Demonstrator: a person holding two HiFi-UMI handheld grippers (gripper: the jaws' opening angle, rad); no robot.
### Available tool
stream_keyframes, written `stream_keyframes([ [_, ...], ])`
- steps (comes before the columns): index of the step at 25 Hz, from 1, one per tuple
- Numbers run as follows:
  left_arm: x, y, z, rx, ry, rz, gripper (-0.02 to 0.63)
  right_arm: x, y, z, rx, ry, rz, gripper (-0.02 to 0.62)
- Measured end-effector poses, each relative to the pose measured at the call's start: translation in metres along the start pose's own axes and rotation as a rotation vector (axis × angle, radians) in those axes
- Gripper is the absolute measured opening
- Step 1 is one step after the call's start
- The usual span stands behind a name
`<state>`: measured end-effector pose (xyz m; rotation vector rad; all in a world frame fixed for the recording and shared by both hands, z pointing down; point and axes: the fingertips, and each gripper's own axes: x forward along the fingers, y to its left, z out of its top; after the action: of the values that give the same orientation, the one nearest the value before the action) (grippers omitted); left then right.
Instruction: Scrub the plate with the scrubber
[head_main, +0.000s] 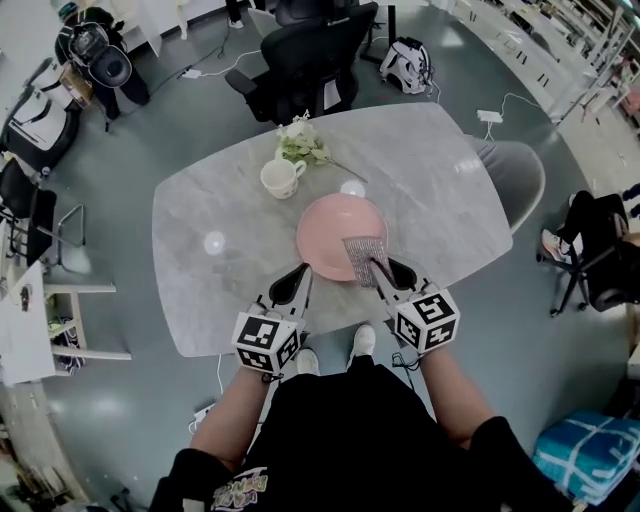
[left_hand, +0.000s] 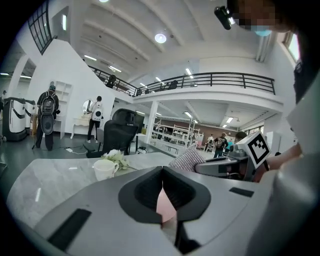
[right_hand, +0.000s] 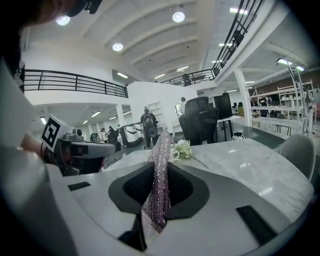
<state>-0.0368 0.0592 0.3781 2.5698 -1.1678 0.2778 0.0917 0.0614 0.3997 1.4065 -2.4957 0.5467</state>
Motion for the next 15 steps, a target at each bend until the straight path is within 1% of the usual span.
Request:
stream_keyframes([
  [6,-0.030,0.006,-0.009,0.002,-0.002,-0.074,0.018,-0.010,0.041,-0.011,0.003,-0.014,-0.061,0.074],
  [10,-0.049,0.002,-0.010,0.004,0.000,-0.122,0.018,-0.022,0.068,-0.015,0.007,-0.017,-0.094,0.072],
  [15,-0.064,-0.007,-0.010,0.010,-0.004,-0.169,0.018,-0.039,0.087,-0.019,0.016,-0.025,-0.137,0.072],
])
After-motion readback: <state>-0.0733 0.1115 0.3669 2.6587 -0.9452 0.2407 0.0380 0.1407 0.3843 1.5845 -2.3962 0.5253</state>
